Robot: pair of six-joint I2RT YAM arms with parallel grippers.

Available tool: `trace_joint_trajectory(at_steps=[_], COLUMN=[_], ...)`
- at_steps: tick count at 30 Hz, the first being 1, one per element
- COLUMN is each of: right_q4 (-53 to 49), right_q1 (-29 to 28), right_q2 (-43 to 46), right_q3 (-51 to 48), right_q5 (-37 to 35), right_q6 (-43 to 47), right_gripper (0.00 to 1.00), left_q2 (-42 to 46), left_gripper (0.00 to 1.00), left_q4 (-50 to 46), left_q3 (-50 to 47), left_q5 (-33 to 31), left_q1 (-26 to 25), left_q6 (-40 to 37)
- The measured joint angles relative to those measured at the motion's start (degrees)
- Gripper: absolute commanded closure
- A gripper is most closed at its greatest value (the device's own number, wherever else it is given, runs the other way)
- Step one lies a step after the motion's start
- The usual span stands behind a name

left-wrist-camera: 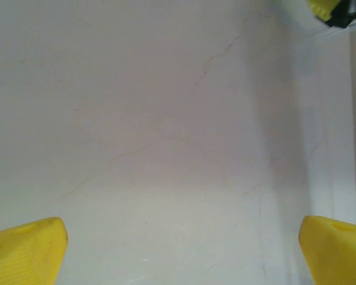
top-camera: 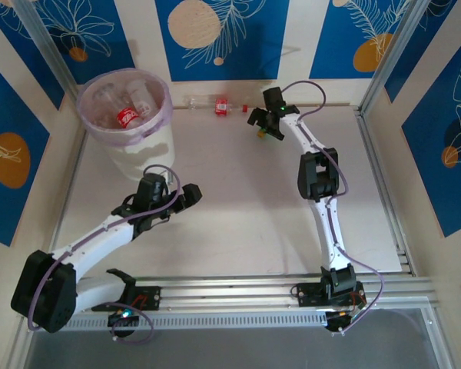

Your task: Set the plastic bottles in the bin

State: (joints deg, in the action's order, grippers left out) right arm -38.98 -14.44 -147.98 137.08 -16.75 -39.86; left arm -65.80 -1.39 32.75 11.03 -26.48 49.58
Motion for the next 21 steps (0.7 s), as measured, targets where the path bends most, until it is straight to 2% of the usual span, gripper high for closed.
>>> trace_joint_trajectory(at_steps=[4, 10, 13, 16, 21], right_q4=[-2.38, -2.84, -1.27, 1.53, 4.09], right_q1=[0.44, 0.92, 0.98, 1.20, 1.60], right_q2=[-2.99, -3.43, -2.32, -0.24, 1.53], right_q3=[2.84, 2.45, -0.42, -4.72, -8.61], right_q5=[0.02, 0.00, -0.66, -1.01, -1.09], right_q6=[-1.20, -1.42, -1.14, -0.92, 0.17], right_gripper=[0.05, 0.21, 0.31, 0.33, 0.44], left_q2=[-0.13, -1.31, -1.40, -1.40, -1.40], left_gripper=[0.00, 0.00, 0.00, 0.00, 0.00], left_q4=[2.47, 4.13, 4.39, 4.46, 4.39], left_q3=[-0.02, -0.04, -0.04, -0.04, -0.04], left_q5=[0.57, 1.01, 1.01, 1.01, 1.01], left_q1=[-0.02, -0.07, -0.07, -0.07, -0.07], left_q6=[0.52, 1.18, 1.18, 1.16, 1.16])
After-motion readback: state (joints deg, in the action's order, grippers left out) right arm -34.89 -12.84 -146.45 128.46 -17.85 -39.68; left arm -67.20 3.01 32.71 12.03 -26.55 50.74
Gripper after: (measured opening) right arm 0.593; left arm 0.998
